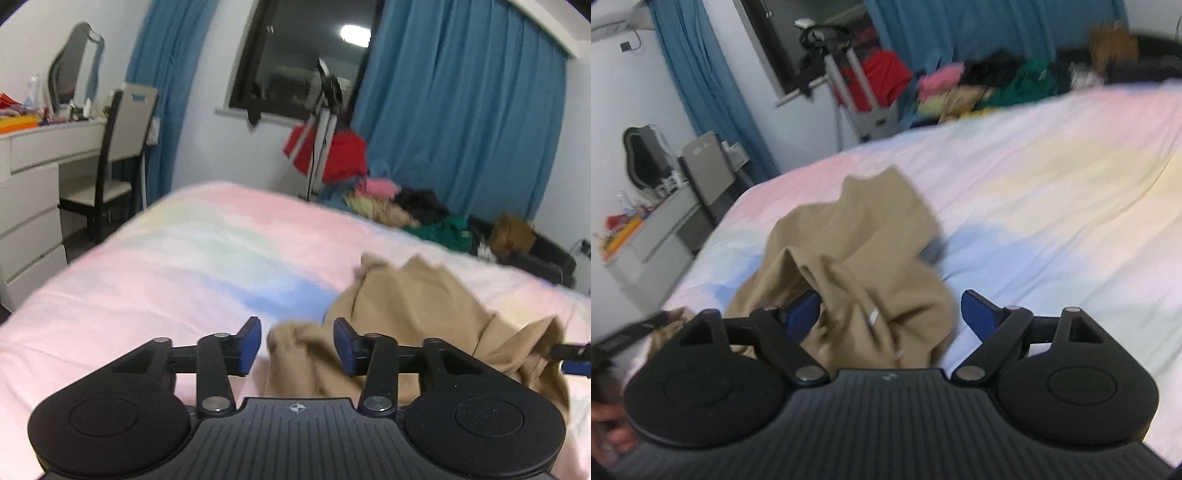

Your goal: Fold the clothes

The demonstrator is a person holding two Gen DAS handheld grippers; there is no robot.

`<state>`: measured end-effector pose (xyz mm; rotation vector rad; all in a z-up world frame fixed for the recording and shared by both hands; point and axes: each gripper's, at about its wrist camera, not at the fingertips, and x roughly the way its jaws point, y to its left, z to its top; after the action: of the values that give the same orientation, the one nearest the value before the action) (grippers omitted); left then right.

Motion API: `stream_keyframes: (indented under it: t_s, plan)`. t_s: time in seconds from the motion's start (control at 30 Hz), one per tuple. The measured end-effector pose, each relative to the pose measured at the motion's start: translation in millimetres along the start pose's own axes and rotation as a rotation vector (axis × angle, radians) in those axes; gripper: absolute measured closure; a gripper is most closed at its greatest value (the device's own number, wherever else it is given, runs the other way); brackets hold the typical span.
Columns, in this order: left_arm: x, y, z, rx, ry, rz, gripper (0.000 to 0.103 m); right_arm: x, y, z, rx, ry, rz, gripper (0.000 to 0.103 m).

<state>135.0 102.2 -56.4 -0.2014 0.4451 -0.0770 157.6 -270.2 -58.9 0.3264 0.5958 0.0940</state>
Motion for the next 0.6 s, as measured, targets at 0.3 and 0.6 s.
stream_keyframes:
  t_s: [0.3,0.6]
  plan:
    - [-33,-60,-18,0.268,0.044,-0.187,0.050,-18,-13,-5,0.036,-0.017,-0.075,0.018]
    - [5,-90,-60,0.523,0.172,-0.222,0.063,-37,-12,-16,0.058,-0.012,-0.057,0.018]
